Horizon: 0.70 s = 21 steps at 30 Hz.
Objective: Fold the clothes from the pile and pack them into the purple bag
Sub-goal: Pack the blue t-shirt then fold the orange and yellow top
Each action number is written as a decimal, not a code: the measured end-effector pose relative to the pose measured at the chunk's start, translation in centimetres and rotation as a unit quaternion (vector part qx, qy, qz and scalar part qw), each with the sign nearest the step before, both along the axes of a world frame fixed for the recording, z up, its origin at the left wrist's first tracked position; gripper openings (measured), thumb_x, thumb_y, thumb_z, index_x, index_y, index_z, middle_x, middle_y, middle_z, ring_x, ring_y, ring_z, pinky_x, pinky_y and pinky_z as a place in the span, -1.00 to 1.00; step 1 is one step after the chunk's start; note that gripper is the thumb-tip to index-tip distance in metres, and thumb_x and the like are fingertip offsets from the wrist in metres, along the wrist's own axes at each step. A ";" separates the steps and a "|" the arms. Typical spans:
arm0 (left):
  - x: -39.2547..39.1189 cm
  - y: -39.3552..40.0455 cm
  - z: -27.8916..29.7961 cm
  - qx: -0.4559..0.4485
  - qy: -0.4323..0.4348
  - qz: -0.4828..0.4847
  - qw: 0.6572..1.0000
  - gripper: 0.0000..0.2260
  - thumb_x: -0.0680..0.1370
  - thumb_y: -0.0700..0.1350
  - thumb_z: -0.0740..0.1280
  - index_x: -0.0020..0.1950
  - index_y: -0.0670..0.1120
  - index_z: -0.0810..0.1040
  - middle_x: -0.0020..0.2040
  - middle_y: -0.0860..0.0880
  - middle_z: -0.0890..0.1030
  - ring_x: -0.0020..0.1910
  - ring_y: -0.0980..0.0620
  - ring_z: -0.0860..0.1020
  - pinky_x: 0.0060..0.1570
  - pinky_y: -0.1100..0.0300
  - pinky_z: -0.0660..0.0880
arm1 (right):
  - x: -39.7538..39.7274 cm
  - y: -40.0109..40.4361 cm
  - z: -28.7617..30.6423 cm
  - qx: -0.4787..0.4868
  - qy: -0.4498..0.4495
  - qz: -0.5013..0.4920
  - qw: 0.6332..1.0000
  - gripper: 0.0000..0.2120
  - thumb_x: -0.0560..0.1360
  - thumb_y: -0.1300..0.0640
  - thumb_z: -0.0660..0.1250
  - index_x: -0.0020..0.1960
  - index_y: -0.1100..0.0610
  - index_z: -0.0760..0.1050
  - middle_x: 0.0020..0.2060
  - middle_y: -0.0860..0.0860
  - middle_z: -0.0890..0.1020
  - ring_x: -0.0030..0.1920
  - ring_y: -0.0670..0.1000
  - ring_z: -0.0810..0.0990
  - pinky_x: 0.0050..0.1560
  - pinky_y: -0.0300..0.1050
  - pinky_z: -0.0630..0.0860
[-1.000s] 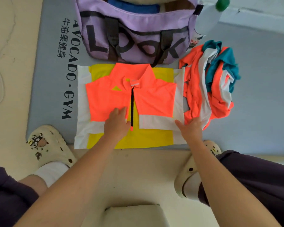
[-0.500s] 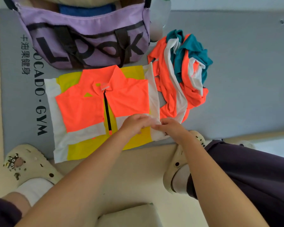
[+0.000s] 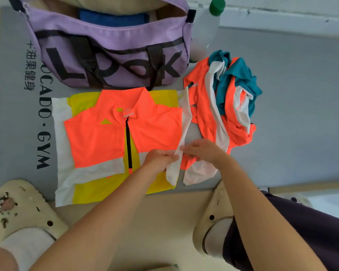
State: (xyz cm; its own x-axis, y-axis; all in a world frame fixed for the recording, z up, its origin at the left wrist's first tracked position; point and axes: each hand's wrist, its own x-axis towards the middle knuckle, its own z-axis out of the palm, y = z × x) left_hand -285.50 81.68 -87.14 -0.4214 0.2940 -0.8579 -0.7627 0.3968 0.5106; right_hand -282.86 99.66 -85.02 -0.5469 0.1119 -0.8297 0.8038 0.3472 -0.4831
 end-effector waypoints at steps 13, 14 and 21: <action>-0.4 -3.6 0.6 0.002 0.007 0.016 1.000 -0.83 0.49 -0.10 0.48 0.03 -0.15 0.68 -0.34 0.03 0.48 -0.37 0.11 0.38 -0.40 0.26 0.31 | -9.2 -3.0 -1.6 0.115 0.163 -0.170 0.965 -0.78 0.46 0.11 0.46 -0.29 0.09 0.47 -0.38 0.04 0.53 -0.47 -0.08 0.48 -0.43 -0.15 0.42; -0.5 -4.6 0.8 0.013 -0.001 0.018 1.000 -0.83 0.49 -0.11 0.48 0.02 -0.16 0.67 -0.30 -0.01 0.50 -0.33 0.07 0.41 -0.33 0.25 0.35 | -9.3 -3.4 -1.0 0.090 0.172 -0.169 0.966 -0.77 0.47 0.12 0.46 -0.29 0.10 0.47 -0.41 0.04 0.52 -0.52 -0.11 0.48 -0.48 -0.19 0.43; -1.6 -15.6 2.3 0.080 -0.046 0.038 0.995 -0.88 0.52 -0.14 0.41 -0.22 -0.02 0.63 -0.21 -0.01 0.61 -0.26 0.08 0.54 -0.20 0.26 0.46 | -12.1 -11.1 0.9 -0.080 0.173 -0.118 0.975 -0.78 0.51 0.08 0.43 -0.21 0.18 0.50 -0.40 0.07 0.58 -0.41 0.01 0.58 -0.37 -0.10 0.59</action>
